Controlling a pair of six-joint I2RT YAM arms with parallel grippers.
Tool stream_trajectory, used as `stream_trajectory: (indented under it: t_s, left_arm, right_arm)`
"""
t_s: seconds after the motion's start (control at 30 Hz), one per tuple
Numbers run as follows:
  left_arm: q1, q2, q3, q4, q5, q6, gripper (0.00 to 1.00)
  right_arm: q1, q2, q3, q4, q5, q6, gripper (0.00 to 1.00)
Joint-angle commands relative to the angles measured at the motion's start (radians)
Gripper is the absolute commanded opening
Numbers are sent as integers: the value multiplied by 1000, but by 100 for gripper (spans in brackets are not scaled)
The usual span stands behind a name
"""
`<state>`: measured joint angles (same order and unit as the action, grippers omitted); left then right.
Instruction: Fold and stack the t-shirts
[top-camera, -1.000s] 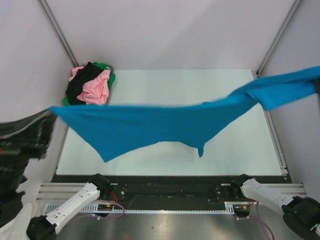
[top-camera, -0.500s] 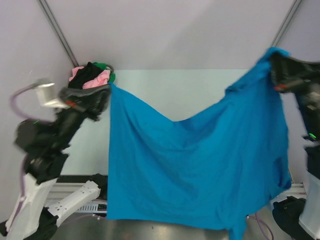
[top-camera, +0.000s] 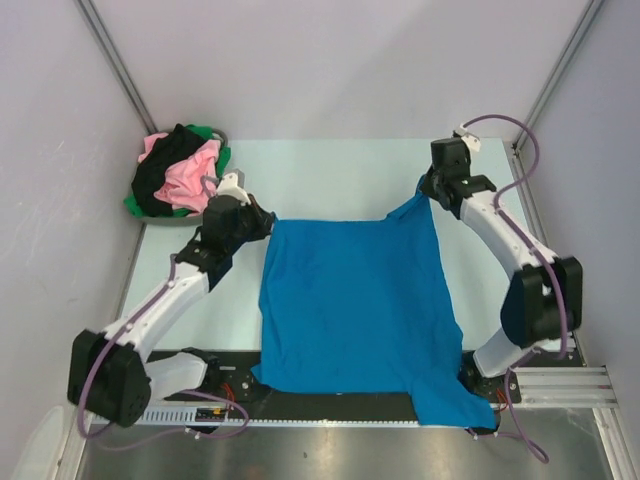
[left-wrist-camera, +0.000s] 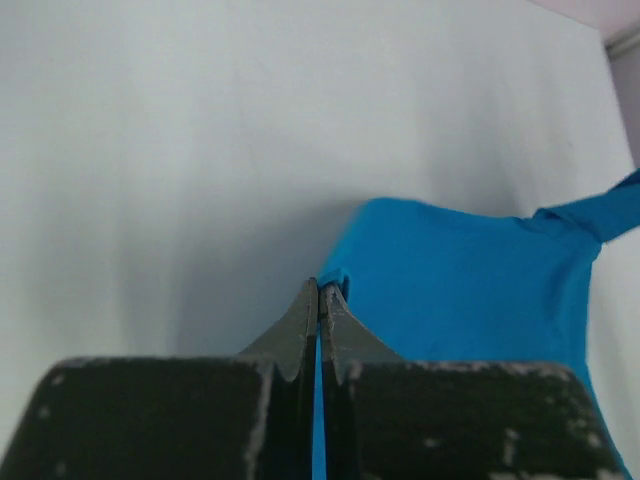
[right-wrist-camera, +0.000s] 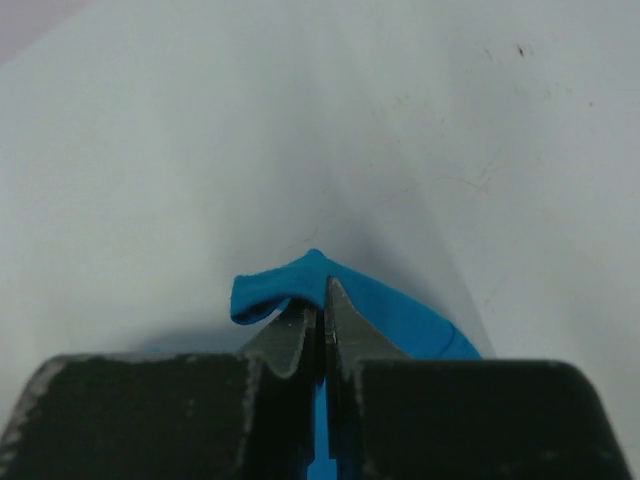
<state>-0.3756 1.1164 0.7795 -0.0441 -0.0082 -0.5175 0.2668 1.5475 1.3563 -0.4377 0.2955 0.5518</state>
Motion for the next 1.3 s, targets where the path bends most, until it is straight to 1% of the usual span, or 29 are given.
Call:
stream_trajectory:
  t_s: [0.0, 0.03, 0.17, 0.23, 0.3, 0.33, 0.47, 0.57, 0.6, 0.63, 0.73, 0.77, 0.83, 0.93, 0.97, 1.0, 1.03, 1.07, 1.1, 1.13, 1.17, 1.2, 1.23, 1.27]
  left_arm:
    - [78, 111, 82, 118, -41, -41, 0]
    - [89, 170, 101, 113, -36, -30, 0]
    - [122, 304, 214, 96, -24, -12, 0]
    - [130, 377, 280, 83, -27, -1, 0]
    - [145, 422, 338, 79, -16, -6, 0]
    - [153, 442, 358, 75, -13, -16, 0]
    - [175, 511, 426, 84, -12, -21, 0]
    - [185, 569, 539, 52, -19, -10, 0]
    - [187, 582, 556, 20, -22, -10, 0]
    - [188, 595, 573, 10, -27, -9, 0]
    - [202, 644, 639, -28, -64, -1, 0]
    - [205, 658, 682, -45, -70, -1, 0]
    - [221, 697, 724, -82, -73, -1, 0]
    - [233, 732, 776, -126, -102, -1, 0]
    - [234, 741, 800, -141, -110, -3, 4]
    - [237, 750, 816, -183, -119, -15, 24]
    - [241, 772, 831, -210, -142, -25, 88]
    - [242, 780, 858, -239, -153, -42, 100]
    - [242, 778, 860, -278, -162, -55, 100]
    - [241, 748, 848, -277, -162, -65, 100]
    - [241, 717, 784, -255, -154, -76, 100]
    - [241, 683, 744, -200, -145, -85, 100]
    - [241, 650, 706, -180, -138, -91, 99]
    - [238, 582, 649, -168, -121, -101, 100]
  right_arm:
    - [-24, 98, 23, 184, 39, 51, 0]
    - [-29, 117, 24, 204, 24, 56, 0]
    - [-54, 189, 38, 289, -9, 73, 0]
    - [-61, 218, 82, 291, -16, 68, 0]
    - [-64, 259, 127, 281, -24, 54, 0]
    - [-64, 269, 171, 278, -27, 47, 0]
    - [-61, 286, 248, 292, -39, 25, 0]
    - [-46, 325, 354, 266, -32, 2, 0]
    - [-43, 341, 381, 260, -30, -10, 0]
    - [-38, 379, 444, 236, -30, -15, 0]
    - [-14, 471, 536, 180, -7, -30, 0]
    - [-5, 497, 585, 171, -4, -35, 0]
    - [6, 557, 625, 157, -7, -52, 0]
    - [12, 621, 705, 120, -83, -61, 0]
    - [15, 664, 734, 105, -137, -70, 0]
    - [14, 692, 794, 85, -159, -73, 0]
    - [14, 712, 831, 32, -185, -73, 43]
    - [9, 733, 855, 12, -191, -66, 61]
    - [2, 723, 853, 2, -191, -61, 75]
    - [-1, 705, 825, 20, -179, -58, 98]
    - [-6, 670, 786, 48, -168, -61, 100]
    - [-14, 590, 679, 71, -151, -61, 100]
    - [-18, 539, 629, 120, -118, -59, 100]
    - [-27, 495, 574, 138, -105, -58, 100]
